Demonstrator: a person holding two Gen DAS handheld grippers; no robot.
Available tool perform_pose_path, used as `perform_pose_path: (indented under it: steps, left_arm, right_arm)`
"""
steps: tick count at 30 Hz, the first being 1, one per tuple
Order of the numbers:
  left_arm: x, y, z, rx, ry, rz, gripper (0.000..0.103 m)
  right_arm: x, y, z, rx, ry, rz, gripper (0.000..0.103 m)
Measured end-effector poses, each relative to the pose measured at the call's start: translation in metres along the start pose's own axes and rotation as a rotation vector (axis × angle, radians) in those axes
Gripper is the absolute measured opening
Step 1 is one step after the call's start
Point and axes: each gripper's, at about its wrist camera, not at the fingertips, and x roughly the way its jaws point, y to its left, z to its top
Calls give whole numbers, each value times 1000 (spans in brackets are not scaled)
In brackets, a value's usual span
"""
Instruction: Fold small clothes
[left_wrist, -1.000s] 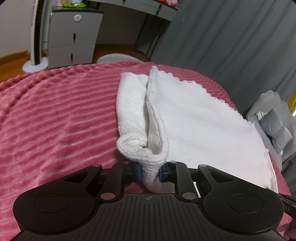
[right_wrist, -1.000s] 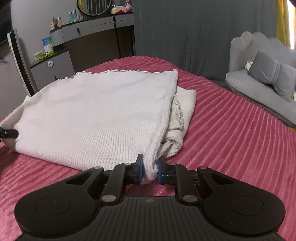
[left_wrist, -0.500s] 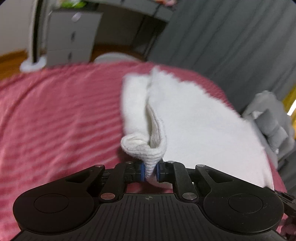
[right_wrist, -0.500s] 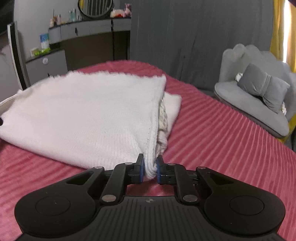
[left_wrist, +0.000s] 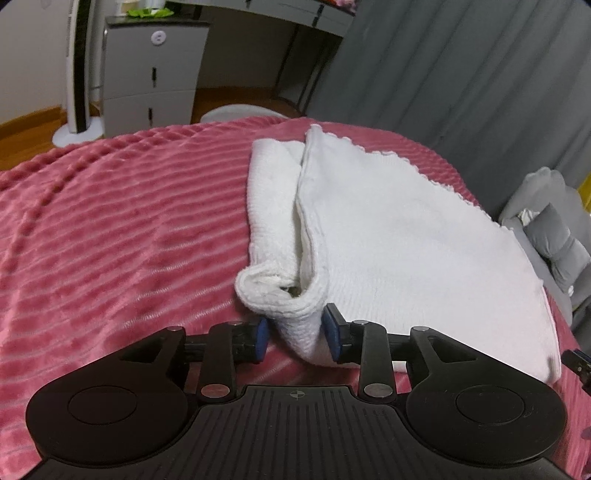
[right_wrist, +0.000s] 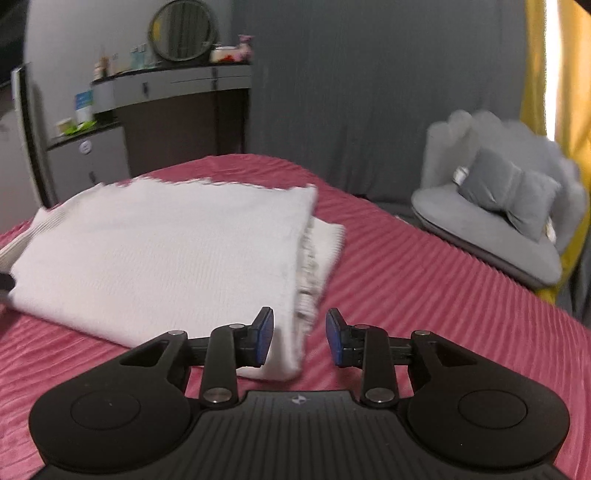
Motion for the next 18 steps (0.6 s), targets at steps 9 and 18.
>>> perform_pose_path:
  steps: [9,18]
  left_arm:
    - [2,-8,2,-10,-17,-13,49]
    - [19,-1,9,-103,-17,-49,45]
  right_arm:
    - [17,40,9,-90,-9,57,27]
    - [40,62,16,-107,-21,107,26]
